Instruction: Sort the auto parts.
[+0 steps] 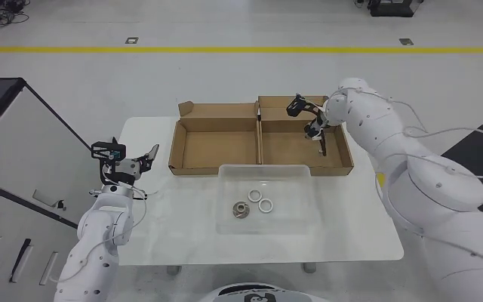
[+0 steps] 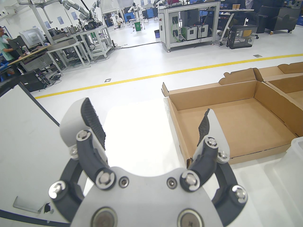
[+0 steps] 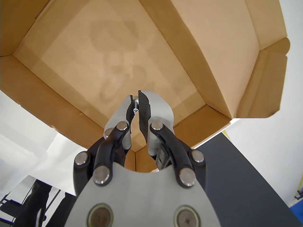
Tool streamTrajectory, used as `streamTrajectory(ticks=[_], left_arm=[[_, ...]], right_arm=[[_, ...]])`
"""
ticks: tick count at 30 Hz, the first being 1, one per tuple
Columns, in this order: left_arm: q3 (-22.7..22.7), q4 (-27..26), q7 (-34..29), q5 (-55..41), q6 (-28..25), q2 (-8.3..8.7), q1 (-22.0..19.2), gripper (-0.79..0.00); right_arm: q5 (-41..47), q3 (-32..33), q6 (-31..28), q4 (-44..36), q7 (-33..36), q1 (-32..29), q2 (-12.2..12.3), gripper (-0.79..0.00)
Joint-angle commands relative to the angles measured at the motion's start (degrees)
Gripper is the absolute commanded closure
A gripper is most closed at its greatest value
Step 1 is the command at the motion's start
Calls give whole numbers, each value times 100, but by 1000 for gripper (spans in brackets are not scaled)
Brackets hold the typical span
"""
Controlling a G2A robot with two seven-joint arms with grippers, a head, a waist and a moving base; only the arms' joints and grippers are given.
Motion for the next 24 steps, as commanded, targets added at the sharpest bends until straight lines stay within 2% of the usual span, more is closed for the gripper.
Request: streamTrajectory(ticks=[1,24], left_arm=[[0,0,0,0,0,0,0,-785],[0,0,0,0,0,0,0,-785]], right_arm=[[-22,6,21,69,-33,-45,-47,0],[-491,64,154,589,-307,-374,-432,0]])
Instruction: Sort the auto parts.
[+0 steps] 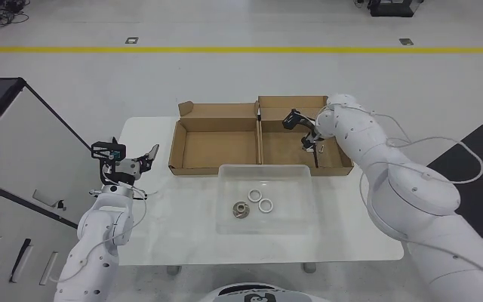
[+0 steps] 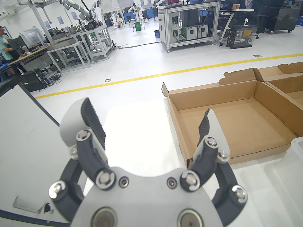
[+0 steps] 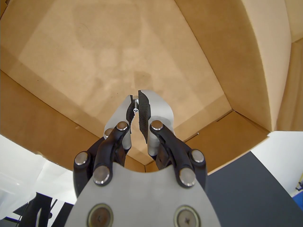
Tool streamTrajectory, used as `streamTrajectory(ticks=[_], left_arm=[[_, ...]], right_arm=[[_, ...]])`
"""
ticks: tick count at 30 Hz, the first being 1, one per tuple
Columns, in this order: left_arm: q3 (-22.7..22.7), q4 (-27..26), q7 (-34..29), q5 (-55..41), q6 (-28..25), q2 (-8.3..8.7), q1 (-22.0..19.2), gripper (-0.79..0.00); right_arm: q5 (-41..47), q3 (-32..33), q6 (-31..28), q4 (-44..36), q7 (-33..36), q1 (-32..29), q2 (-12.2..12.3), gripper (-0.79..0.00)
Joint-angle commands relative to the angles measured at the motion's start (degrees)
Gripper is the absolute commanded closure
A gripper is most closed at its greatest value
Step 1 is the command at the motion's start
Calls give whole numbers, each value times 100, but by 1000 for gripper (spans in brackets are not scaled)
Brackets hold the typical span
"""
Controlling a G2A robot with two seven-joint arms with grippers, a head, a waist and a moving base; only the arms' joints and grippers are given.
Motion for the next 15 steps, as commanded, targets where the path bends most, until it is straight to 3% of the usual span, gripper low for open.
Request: streamTrajectory(ticks=[1,15], left_arm=[[0,0,0,0,0,0,0,-785],[0,0,0,0,0,0,0,-785]], right_arm=[[-7,18,-16,29,2,-7,-19,0],[-90,132,-62,201,29,-98,-124,0]])
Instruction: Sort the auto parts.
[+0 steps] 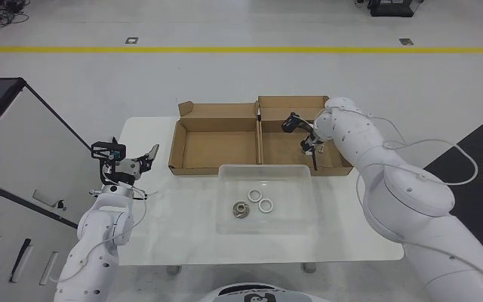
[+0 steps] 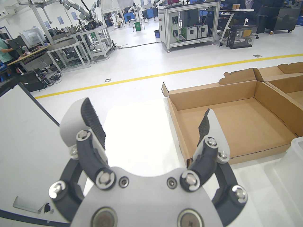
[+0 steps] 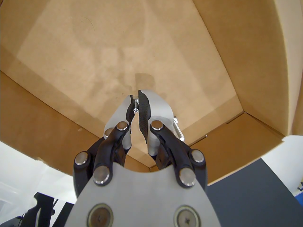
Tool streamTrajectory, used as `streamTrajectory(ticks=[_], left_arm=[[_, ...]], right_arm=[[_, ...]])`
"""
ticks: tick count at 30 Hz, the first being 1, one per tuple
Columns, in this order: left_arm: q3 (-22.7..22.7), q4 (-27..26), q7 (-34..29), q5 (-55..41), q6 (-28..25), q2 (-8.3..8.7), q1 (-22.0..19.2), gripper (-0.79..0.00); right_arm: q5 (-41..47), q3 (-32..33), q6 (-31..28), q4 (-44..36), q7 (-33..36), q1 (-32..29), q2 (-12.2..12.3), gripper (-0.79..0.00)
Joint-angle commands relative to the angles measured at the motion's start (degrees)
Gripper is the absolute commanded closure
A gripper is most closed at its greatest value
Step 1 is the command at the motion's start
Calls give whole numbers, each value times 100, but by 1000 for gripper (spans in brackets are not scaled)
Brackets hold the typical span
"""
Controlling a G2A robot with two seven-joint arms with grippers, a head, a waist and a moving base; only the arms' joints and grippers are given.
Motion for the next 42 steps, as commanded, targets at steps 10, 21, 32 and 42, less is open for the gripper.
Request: streamTrajectory(ticks=[10,21,32,42], left_arm=[[0,0,0,0,0,0,0,-785],[0,0,0,0,0,0,0,-785],[0,0,0,0,0,0,0,-785],[0,0,0,0,0,0,0,-785]], right_arm=[[-40,100,-23,92,1,-40,-44,-77],[-60,213,-61,160,-125,-81,-59,-197],[123,474,-440,363,-755,229,58,-785],[339,664,-777,381,-830,309,172,-785]])
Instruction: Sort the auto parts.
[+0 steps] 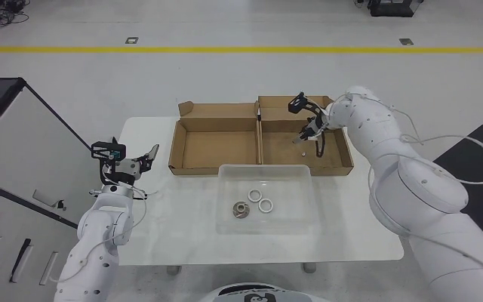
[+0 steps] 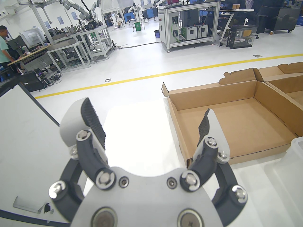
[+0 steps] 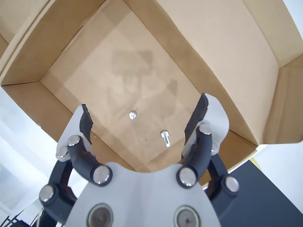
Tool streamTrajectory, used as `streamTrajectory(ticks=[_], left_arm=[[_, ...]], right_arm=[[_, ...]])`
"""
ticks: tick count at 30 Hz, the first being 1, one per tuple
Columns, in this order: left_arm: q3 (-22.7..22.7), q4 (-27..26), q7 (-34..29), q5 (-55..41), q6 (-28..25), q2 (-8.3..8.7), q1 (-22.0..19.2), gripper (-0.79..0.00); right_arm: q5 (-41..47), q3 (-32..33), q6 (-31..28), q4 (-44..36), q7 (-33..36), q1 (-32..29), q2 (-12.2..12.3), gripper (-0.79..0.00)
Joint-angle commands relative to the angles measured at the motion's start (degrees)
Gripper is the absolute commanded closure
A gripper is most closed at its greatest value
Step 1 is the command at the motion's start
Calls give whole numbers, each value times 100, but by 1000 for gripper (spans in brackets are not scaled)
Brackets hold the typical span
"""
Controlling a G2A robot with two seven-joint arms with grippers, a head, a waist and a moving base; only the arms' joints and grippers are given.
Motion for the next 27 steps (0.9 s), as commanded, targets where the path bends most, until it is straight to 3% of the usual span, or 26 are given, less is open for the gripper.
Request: streamTrajectory(ticks=[1,11,16,21,24,27], left_arm=[[0,0,0,0,0,0,0,-785],[0,0,0,0,0,0,0,-785],[0,0,0,0,0,0,0,-785],[0,0,0,0,0,0,0,-785],[0,0,0,0,0,0,0,-785],[0,0,0,0,0,0,0,-785]], right_arm=[[-4,-2,4,1,4,0,-1,-785],[22,29,6,-65,-156,-9,14,-785],[43,141,-469,-135,-518,144,151,-785],[266,335,-1351,-121,-815,279,344,-785],[620,501,-1351,-567,-924,216,517,-785],[1071,686,-1351,-1345,-750,52,842,-785]])
